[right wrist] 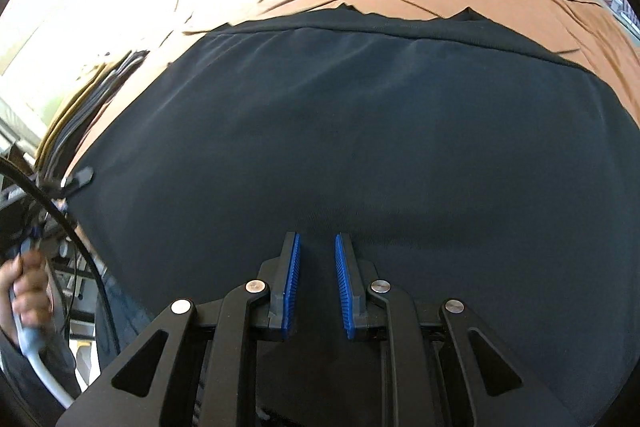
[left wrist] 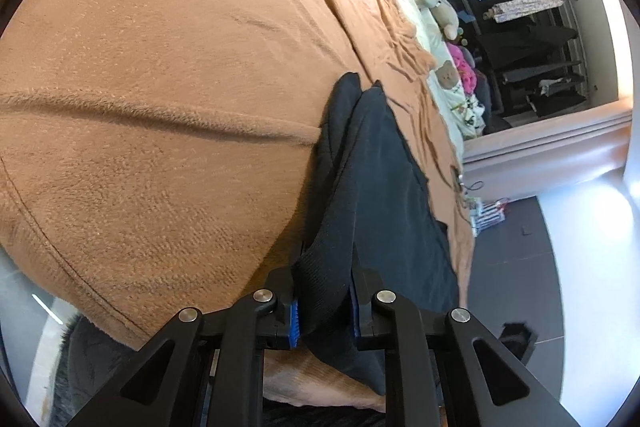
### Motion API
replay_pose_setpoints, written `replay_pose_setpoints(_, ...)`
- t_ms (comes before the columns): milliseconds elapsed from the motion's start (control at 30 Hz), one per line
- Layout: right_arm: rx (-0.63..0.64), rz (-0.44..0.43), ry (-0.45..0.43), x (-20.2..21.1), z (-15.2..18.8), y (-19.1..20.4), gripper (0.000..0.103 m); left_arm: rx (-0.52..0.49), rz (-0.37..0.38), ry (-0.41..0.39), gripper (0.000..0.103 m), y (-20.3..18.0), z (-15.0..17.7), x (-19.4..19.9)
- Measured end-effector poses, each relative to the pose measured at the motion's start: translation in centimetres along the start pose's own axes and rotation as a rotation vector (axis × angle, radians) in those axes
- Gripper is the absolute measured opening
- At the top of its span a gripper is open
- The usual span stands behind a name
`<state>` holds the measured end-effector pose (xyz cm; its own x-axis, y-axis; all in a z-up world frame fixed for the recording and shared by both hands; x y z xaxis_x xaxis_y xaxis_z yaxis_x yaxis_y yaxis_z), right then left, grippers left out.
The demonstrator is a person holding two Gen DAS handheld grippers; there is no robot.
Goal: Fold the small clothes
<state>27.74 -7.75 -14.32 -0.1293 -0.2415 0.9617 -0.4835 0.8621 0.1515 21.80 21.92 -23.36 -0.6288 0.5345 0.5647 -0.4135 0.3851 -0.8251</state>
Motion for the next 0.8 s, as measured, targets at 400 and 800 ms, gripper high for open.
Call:
replay_pose_setpoints(400,-0.038,-0.003,0.024,-2.5,-5.7,-0.8,0.015,0.093,-0.021,-0.009,0.018,1.2,-0.3,-0.5)
replay_pose_setpoints(800,-0.072,0.016,0.039,-5.0,-11.9,-2.2,0.013,0.198,0.022,-0.017,0.019,2.2,-0.4,-0.4)
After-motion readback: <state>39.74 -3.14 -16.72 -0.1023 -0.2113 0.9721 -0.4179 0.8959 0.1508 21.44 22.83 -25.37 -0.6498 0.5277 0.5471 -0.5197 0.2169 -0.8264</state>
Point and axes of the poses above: each gripper's, at about its wrist camera, not at the fingertips, and x roughly against the way its jaws point, y to its left, z to its underside, the point moved 10 cm from there along -x, roughly the way its jaws point, and after that the axes turned 14 degrees about y, right-handed, at the moved point
